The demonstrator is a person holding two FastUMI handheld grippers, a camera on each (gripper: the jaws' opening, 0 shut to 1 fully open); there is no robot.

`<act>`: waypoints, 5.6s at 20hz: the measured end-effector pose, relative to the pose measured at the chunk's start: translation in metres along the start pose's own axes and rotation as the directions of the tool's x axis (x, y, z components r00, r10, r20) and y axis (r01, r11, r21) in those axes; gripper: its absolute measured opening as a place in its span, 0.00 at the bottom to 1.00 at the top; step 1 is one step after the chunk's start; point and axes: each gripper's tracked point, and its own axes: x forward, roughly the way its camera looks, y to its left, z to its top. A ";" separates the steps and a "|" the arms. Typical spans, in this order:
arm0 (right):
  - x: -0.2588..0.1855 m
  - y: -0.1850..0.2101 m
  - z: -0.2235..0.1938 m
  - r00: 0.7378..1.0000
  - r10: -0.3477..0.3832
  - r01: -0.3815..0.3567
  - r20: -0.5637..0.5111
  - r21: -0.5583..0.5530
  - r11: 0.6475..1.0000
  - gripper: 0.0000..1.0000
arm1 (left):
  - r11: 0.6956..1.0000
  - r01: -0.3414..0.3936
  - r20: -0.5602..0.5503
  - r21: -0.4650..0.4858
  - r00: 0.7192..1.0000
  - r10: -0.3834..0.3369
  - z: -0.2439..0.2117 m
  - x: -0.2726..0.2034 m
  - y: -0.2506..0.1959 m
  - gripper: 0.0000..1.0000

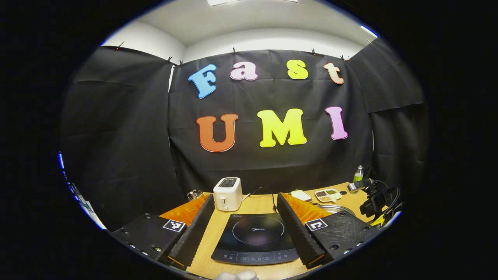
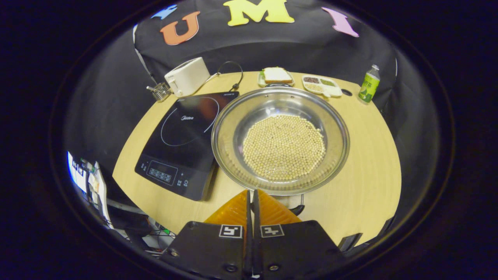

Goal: First push the handle of the pot to place it horizontally, then grasp the pot with both hands and set it on the induction cooktop.

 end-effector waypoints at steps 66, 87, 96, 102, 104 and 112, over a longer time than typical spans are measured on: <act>0.002 -0.244 0.042 0.974 -0.227 0.226 0.022 0.032 0.974 0.01 | 1.000 0.019 -0.075 -0.013 0.997 -0.020 -0.006 0.052 -0.117 0.96; -0.063 -0.264 0.057 0.931 -0.296 0.304 0.213 -0.006 0.953 0.88 | 0.997 0.073 -0.170 -0.022 0.982 -0.076 -0.054 0.069 -0.135 0.96; -0.052 -0.256 0.053 0.935 -0.286 0.282 0.211 0.051 0.958 0.88 | 0.980 0.169 -0.381 -0.104 0.903 -0.196 -0.147 0.085 -0.183 0.96; -0.015 -0.266 0.069 0.958 -0.234 0.232 0.166 0.031 0.972 0.88 | 0.983 0.139 -0.493 -0.119 0.851 -0.180 -0.201 0.111 -0.210 0.96; -0.004 -0.268 0.078 0.962 -0.220 0.220 0.160 0.017 0.975 0.88 | 0.985 0.125 -0.520 -0.116 0.838 -0.167 -0.213 0.122 -0.214 0.96; 0.037 -0.282 0.096 0.974 -0.200 0.200 0.107 0.003 0.980 0.88 | 0.989 0.102 -0.598 -0.104 0.788 -0.144 -0.254 0.150 -0.225 0.96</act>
